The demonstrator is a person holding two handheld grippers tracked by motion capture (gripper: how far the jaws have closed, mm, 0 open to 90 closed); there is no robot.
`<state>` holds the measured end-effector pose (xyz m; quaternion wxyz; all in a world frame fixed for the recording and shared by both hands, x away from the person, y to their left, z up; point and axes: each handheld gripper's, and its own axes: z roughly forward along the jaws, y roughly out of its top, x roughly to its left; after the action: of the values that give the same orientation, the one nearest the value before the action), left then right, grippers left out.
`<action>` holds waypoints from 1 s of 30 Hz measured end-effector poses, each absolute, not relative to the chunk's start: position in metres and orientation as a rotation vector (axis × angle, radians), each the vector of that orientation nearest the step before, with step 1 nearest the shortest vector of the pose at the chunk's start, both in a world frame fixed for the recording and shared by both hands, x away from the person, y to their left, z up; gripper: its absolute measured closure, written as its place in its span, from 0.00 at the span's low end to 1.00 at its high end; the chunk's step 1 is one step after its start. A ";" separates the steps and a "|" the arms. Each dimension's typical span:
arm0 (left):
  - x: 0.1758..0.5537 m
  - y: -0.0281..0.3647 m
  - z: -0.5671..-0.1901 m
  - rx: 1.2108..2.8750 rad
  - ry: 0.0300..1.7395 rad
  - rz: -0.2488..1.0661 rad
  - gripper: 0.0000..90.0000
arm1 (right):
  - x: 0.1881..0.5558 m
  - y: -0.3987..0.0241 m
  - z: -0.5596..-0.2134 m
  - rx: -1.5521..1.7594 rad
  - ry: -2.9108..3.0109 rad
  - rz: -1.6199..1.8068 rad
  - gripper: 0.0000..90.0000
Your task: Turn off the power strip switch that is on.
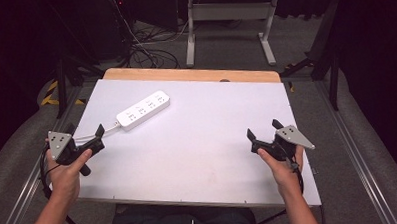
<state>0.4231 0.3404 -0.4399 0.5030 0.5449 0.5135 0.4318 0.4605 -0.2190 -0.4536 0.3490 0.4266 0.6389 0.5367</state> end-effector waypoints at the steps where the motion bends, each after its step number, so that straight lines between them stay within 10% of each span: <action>1: 0.423 0.340 -0.440 1.311 1.243 1.043 0.06 | 0.460 -0.219 -0.453 1.111 1.652 1.397 0.06; 30: 0.429 0.341 -0.439 1.306 1.267 1.045 0.24 | 0.458 -0.220 -0.455 1.104 1.668 1.409 0.07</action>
<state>0.4290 0.3406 -0.4387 0.4982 0.5395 0.5236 0.4318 0.4576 -0.2195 -0.4546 0.3405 0.4242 0.6411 0.5414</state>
